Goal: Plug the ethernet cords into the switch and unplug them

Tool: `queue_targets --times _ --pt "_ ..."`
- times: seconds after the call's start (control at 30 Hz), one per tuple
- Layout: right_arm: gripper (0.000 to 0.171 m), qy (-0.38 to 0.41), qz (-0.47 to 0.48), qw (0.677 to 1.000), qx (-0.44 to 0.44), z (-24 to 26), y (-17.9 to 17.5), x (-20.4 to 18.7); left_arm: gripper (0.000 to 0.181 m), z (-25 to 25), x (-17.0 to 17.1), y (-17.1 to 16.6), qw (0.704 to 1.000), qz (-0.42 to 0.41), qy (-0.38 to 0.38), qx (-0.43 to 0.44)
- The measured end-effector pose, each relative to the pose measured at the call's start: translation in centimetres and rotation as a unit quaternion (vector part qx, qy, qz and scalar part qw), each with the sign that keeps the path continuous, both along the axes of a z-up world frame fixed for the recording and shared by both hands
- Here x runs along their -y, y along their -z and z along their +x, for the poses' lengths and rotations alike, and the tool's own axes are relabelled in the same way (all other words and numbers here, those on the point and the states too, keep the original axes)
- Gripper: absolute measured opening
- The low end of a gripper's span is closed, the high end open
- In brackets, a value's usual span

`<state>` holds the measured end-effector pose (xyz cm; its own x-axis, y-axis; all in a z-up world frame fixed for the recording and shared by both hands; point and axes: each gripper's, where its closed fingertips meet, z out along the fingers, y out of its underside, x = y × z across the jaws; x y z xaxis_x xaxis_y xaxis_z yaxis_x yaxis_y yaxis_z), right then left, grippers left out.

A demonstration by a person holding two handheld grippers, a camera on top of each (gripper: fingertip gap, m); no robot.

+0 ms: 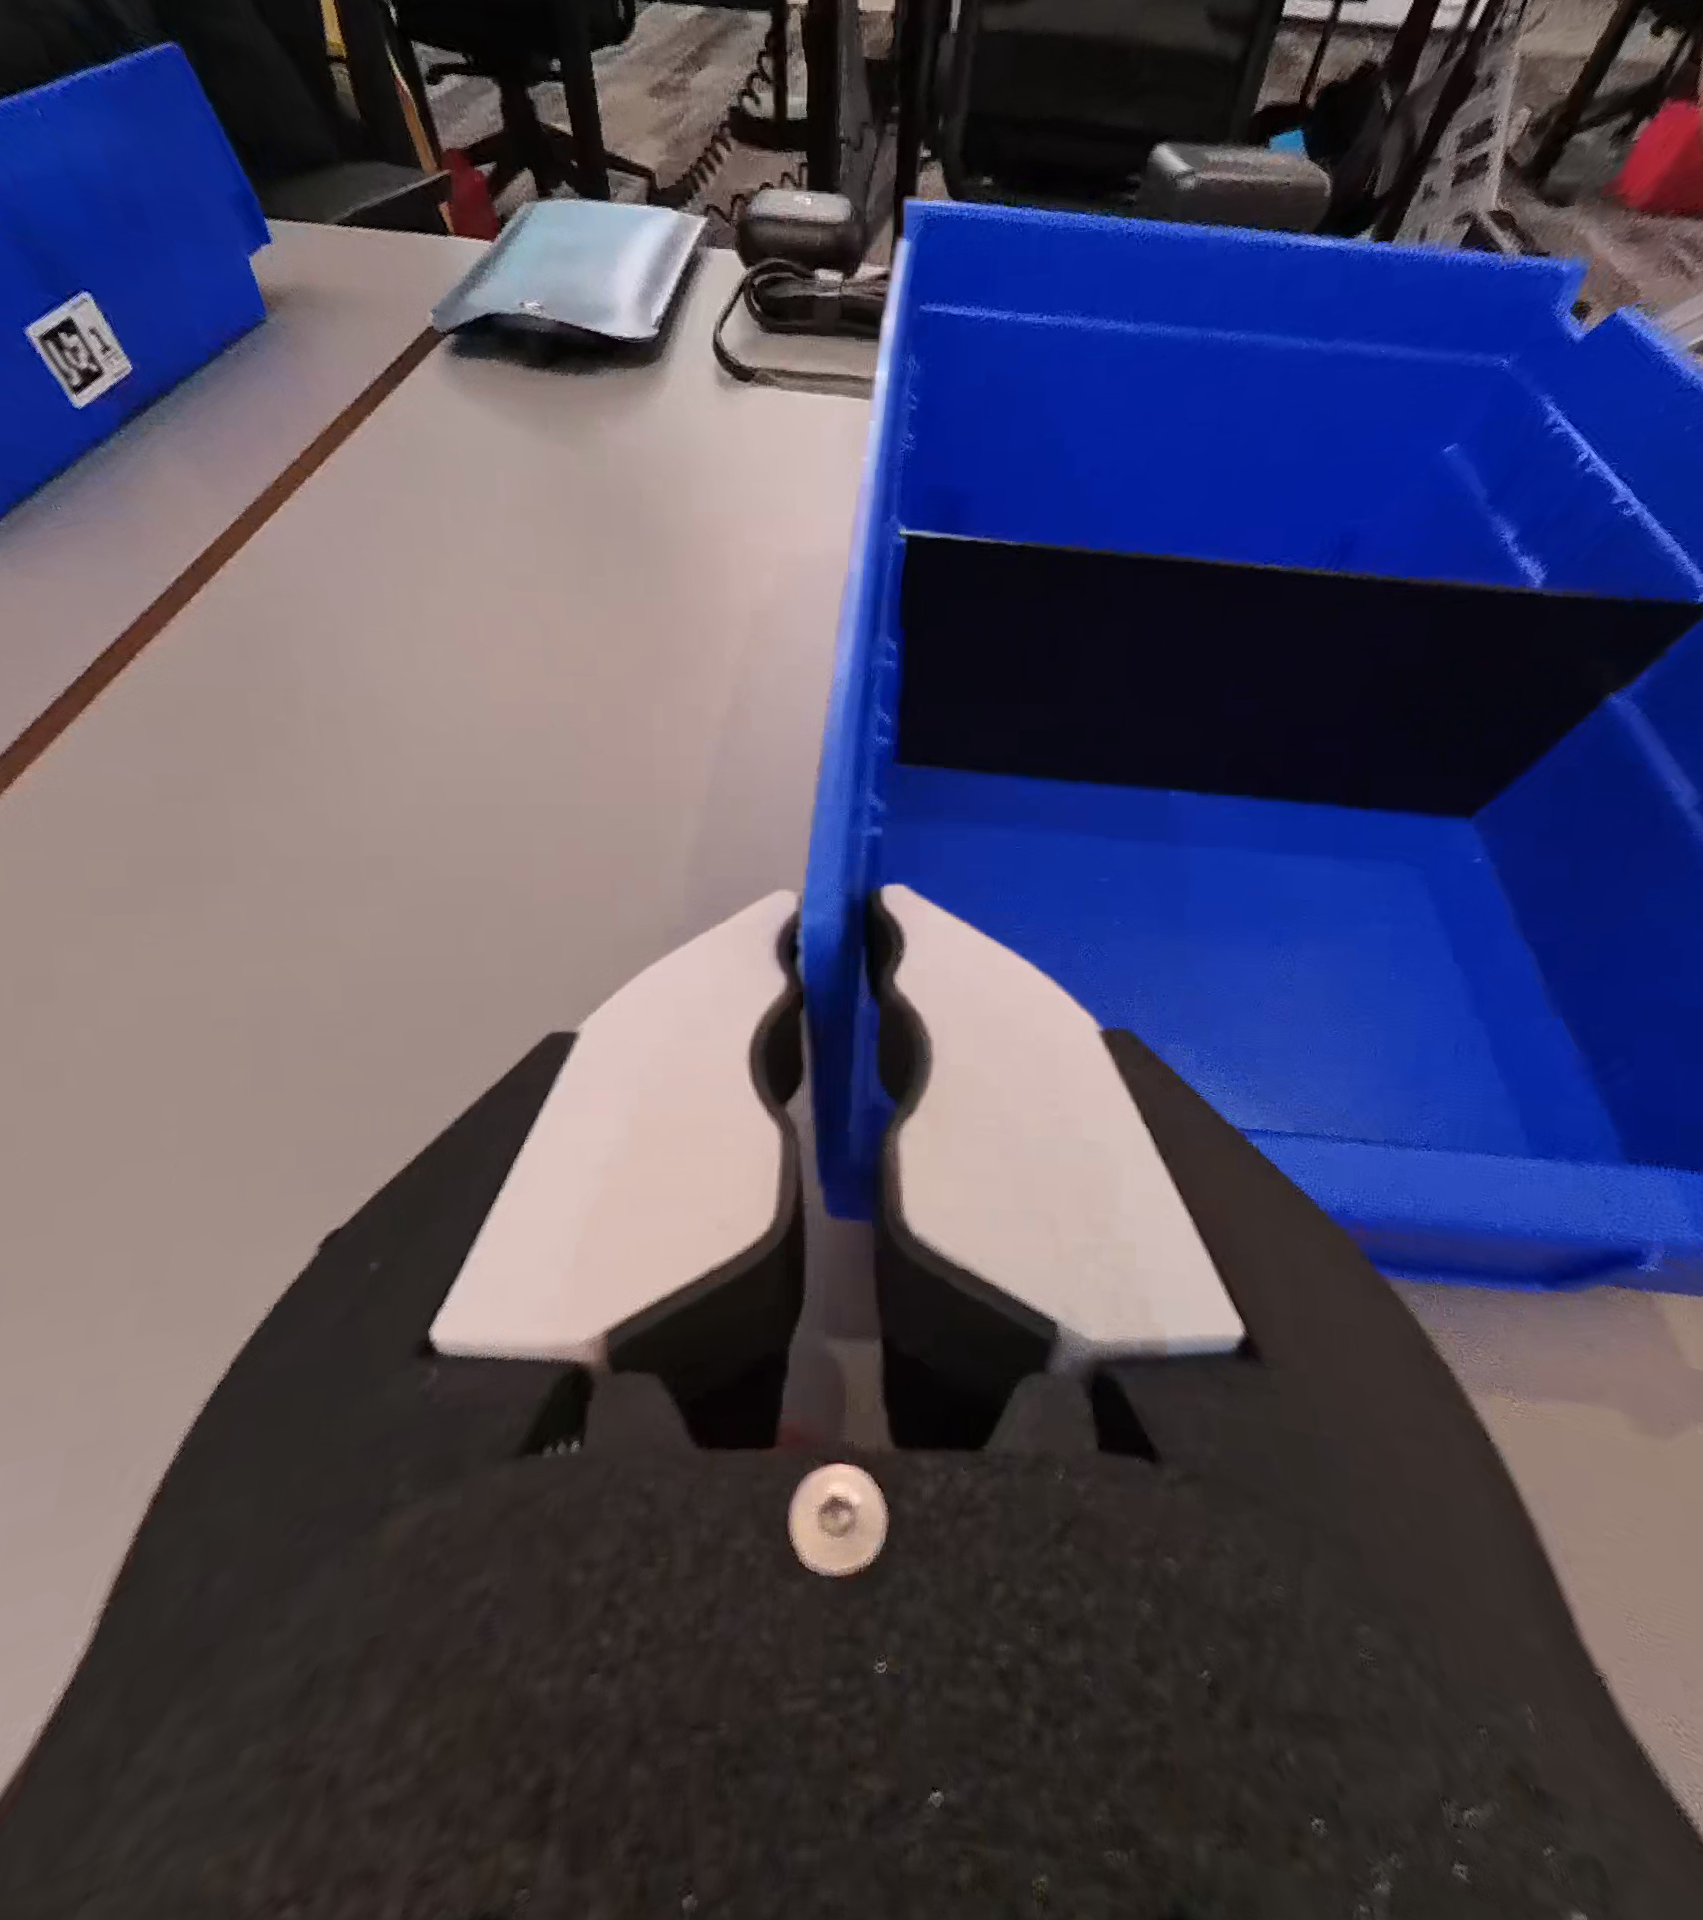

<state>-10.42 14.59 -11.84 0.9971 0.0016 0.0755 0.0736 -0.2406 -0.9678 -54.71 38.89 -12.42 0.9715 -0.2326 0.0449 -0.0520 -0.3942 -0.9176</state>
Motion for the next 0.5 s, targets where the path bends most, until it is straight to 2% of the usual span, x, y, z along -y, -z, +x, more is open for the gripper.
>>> queue_targets --times 0.13,0.27,0.5 --pt "0.037 -0.057 -0.025 0.997 -0.050 -2.9 0.4 0.7 0.004 0.5 0.5 0.1 1.000 -0.012 0.009 0.016" --pt "0.037 -0.114 -0.009 0.993 -0.039 -7.4 -0.5 1.6 0.003 0.8 2.1 0.2 0.999 -0.023 0.016 0.043" --pt "0.038 -0.221 -0.002 0.973 -0.061 -20.0 -1.1 0.3 0.003 -0.7 9.6 0.4 0.998 -0.051 -0.005 -0.026"
